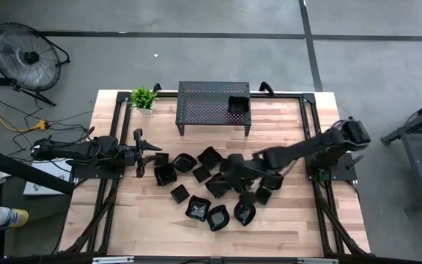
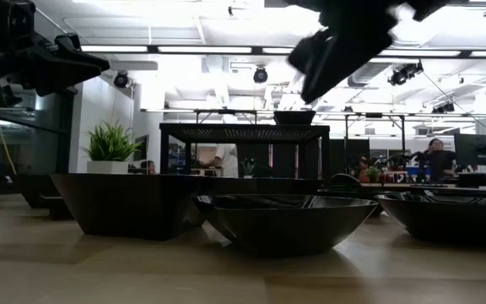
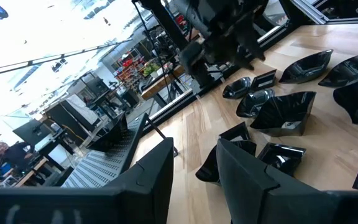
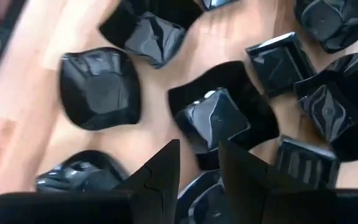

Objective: Pick & Place Mini shaped plates
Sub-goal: Stack the distorted square plate on top of the distorted square plate on the shelf

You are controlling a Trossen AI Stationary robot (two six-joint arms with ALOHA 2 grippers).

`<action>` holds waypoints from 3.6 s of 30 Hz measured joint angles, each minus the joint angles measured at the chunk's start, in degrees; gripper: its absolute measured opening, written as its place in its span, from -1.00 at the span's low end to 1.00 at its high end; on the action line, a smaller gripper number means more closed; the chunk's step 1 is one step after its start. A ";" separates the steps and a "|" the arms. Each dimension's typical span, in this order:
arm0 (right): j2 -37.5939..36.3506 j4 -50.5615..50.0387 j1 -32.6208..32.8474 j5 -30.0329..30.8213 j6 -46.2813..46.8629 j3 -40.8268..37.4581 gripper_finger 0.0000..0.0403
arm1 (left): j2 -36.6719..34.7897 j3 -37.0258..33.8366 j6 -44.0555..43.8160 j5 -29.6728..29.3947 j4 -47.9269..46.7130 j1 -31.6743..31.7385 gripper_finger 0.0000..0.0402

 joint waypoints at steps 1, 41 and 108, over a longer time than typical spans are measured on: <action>1.24 -0.42 -0.77 -0.55 -0.18 1.19 -0.48 | 0.02 0.00 0.00 0.00 0.02 0.01 -0.40; 19.07 -15.84 -10.03 -9.43 43.86 13.96 -0.47 | 0.02 0.00 0.00 0.00 0.01 0.01 -0.40; 18.90 -61.16 -19.63 2.19 36.63 62.18 -1.00 | 0.02 0.00 0.00 0.02 0.02 0.00 -0.40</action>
